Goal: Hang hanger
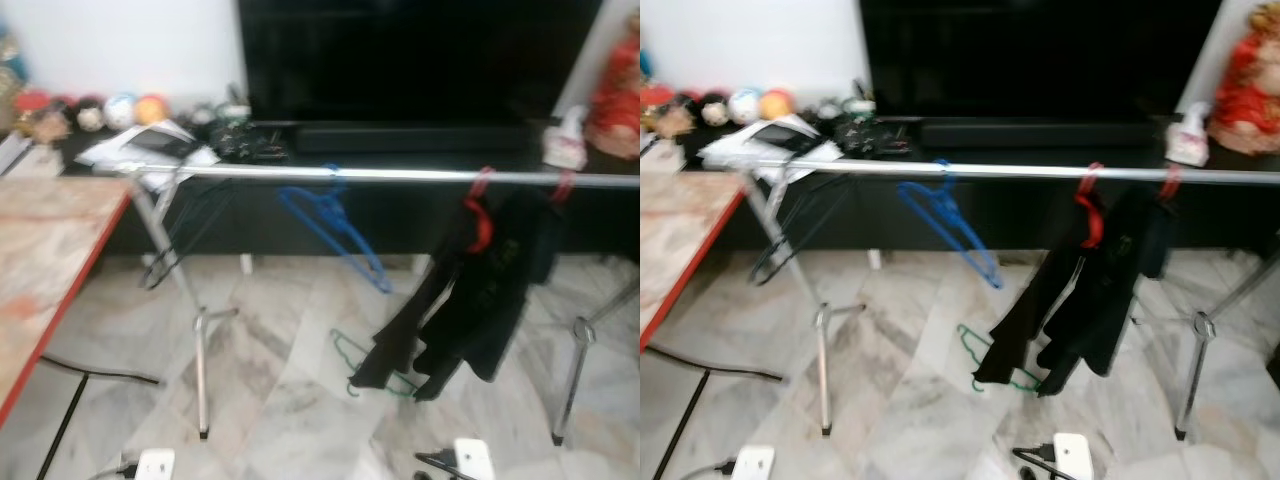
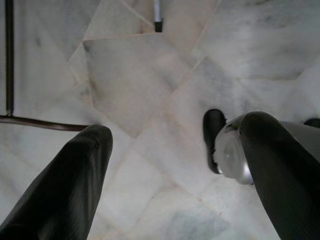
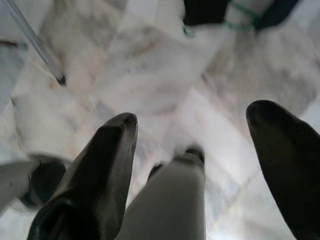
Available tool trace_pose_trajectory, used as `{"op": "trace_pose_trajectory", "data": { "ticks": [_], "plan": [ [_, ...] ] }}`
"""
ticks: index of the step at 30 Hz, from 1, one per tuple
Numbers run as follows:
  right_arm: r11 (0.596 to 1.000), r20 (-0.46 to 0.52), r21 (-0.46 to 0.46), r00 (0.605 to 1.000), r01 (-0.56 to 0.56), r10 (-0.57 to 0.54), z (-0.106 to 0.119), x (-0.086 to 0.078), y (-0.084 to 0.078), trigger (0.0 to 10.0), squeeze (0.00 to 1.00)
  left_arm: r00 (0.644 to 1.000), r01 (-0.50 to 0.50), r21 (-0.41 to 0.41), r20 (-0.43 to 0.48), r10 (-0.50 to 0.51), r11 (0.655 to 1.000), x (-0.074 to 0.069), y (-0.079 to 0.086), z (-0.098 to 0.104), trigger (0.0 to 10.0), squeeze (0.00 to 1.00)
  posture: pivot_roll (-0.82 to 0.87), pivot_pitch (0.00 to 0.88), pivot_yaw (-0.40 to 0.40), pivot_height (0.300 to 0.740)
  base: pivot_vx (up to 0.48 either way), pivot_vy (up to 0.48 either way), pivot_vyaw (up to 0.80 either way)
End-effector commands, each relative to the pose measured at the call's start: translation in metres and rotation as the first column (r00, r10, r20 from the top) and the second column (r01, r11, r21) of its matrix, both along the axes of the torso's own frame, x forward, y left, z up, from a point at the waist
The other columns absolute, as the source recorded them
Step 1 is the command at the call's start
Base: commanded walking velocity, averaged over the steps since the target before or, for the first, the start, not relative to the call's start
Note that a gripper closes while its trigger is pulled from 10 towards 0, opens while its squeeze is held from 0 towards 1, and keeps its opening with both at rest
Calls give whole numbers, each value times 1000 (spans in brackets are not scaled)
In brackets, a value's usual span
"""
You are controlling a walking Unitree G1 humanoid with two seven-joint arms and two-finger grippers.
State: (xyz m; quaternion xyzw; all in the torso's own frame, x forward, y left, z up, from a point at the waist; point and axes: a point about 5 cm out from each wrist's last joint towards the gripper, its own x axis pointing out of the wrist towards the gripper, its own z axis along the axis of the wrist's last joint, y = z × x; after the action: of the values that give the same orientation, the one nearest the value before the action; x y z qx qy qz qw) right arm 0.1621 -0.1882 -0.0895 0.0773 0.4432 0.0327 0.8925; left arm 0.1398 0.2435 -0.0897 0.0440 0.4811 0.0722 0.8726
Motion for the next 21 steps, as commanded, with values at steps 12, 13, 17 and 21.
{"op": "trace_pose_trajectory", "data": {
  "ticks": [12, 13, 17, 21],
  "plan": [
    [996, 25, -31, 997, 78, -77, 1, -2, -10, 10000, 0, 1000, 4, -29, 3, -4, 1000, 3, -13, -2, 10000, 0, -43, 0, -24, 740, 0, 0, 0],
    [994, 43, -35, 994, 102, -100, 2, -1, -11, 10000, 0, 1000, 6, -30, 10, -5, 1000, 6, -15, -2, 10000, 0, -43, 0, -24, 740, 0, 0, 0],
    [982, 89, -35, 979, 186, -182, 4, 0, -13, 10000, 0, 1000, 9, -31, 23, -8, 999, 11, -16, 0, 10000, 0, -61, 0, -23, 740, 0, 0, 0],
    [962, 160, -77, 956, 261, -246, 7, 1, -18, 10000, 0, 1000, 14, -28, 29, -13, 999, 14, -17, 1, 10000, 0, -62, 0, -30, 740, 0, 0, 0]
  ]
}}
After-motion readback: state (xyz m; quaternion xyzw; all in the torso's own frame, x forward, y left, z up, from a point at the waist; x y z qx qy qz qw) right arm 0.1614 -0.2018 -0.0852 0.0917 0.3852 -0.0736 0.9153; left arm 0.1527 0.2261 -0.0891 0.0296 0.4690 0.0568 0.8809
